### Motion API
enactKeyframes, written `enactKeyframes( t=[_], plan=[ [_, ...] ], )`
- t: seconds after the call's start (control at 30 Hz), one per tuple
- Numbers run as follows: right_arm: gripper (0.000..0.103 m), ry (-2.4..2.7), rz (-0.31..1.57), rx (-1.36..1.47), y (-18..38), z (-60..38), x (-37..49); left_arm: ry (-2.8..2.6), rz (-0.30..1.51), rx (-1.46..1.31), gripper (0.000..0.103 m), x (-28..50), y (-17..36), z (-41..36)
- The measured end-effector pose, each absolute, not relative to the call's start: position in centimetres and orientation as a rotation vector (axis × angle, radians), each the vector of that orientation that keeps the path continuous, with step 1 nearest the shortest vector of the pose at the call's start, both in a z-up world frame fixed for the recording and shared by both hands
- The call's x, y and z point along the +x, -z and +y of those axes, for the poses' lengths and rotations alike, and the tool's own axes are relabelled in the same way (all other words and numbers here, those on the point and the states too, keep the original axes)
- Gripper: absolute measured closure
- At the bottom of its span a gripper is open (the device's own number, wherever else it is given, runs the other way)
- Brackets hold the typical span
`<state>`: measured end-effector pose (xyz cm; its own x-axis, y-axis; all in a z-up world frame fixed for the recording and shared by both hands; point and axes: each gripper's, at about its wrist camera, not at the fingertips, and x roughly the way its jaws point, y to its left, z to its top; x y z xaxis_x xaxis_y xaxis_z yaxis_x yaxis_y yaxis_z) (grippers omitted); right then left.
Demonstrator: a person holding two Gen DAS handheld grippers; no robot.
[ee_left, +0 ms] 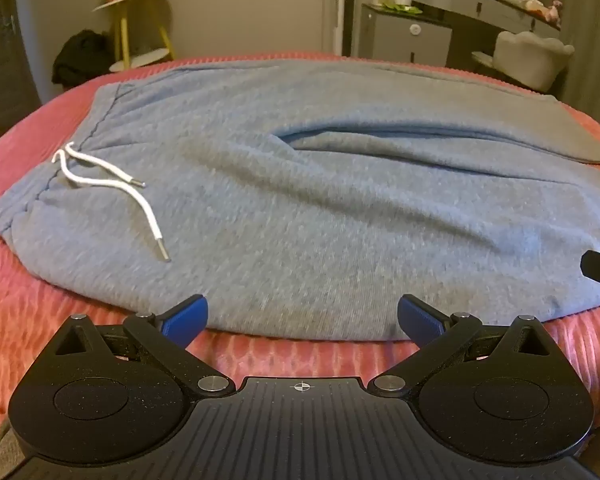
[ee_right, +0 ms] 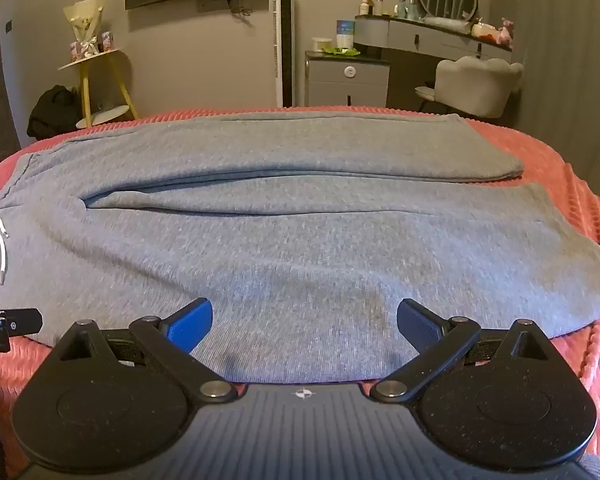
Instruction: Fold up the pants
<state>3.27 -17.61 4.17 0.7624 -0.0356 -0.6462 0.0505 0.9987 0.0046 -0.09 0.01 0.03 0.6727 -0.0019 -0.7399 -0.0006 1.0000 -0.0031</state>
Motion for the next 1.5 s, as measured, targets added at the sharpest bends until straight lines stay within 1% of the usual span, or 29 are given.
enactKeyframes(
  t=[1.5],
  plan=[
    [0.004,0.051,0.704,0.026,-4.2,-17.84,3.31,-0.008,0.859,-0.011,0.0,0.0,0.63,0.42]
  ],
)
